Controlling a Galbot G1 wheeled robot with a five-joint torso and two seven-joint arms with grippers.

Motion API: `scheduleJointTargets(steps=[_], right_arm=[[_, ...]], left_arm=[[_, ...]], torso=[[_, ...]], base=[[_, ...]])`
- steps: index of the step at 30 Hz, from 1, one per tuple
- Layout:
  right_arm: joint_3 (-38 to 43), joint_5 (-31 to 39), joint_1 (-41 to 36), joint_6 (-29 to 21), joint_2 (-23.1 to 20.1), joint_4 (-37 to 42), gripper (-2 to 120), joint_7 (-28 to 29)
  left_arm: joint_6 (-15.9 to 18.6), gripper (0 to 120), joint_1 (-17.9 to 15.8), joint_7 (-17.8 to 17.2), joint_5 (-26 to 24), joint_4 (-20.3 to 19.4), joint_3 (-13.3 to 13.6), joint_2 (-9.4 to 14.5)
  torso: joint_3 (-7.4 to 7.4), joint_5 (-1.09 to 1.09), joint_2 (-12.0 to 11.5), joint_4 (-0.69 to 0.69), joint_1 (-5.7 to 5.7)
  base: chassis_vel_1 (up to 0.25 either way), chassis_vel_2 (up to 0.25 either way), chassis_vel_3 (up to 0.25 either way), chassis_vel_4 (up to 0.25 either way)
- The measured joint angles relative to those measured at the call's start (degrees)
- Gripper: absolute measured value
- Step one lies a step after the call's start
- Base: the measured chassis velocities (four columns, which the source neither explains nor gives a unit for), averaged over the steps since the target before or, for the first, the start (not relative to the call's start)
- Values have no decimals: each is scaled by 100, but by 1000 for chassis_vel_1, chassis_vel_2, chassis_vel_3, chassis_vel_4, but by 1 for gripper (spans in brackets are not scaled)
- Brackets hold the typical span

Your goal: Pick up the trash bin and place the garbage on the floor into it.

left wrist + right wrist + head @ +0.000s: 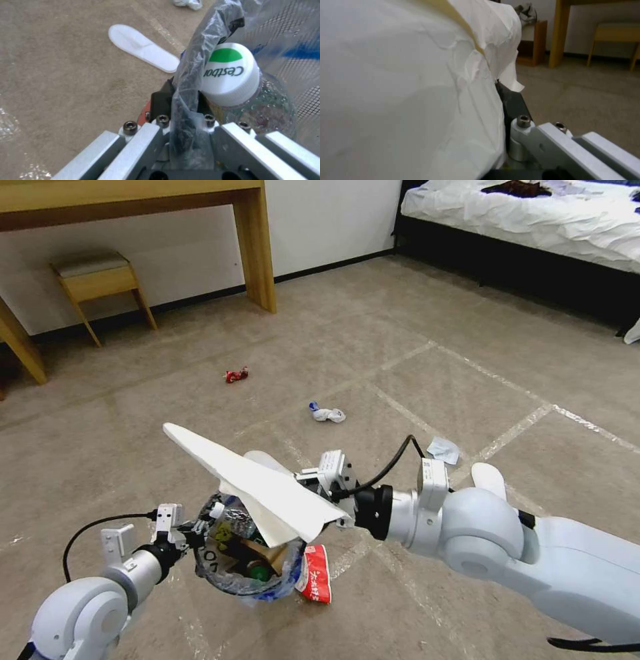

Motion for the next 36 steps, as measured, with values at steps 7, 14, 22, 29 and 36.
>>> scheduleJointTargets(steps=[7,14,22,29,36], right_arm=[[919,56,-956,-70,-712,389,0,-84],[2149,196,-2269,-304,-1296,793,0,-416],[2451,847,-2326,-515,-1381,1130,0,-403],[2999,1363,-2277,-696,-1558,1135,0,-565],[3049,2377,-1713,-1287,-1727,1129,0,-501]], left_arm=[[-33,1,46,-83,108,8,-34,-62],[-110,1,74,-183,399,54,-40,-96],[-178,1,95,-225,581,89,-8,-183],[-218,1,59,-290,548,228,11,-179],[-222,1,-56,-289,463,301,50,-173]], torso=[[0,0,0,-1,0],[0,1,0,0,0],[0,1,0,2,0],[1,0,0,1,1],[1,0,0,0,1]], base=[[0,0,0,0],[0,0,0,0],[0,0,0,0],[0,0,0,0],[0,0,0,0]])
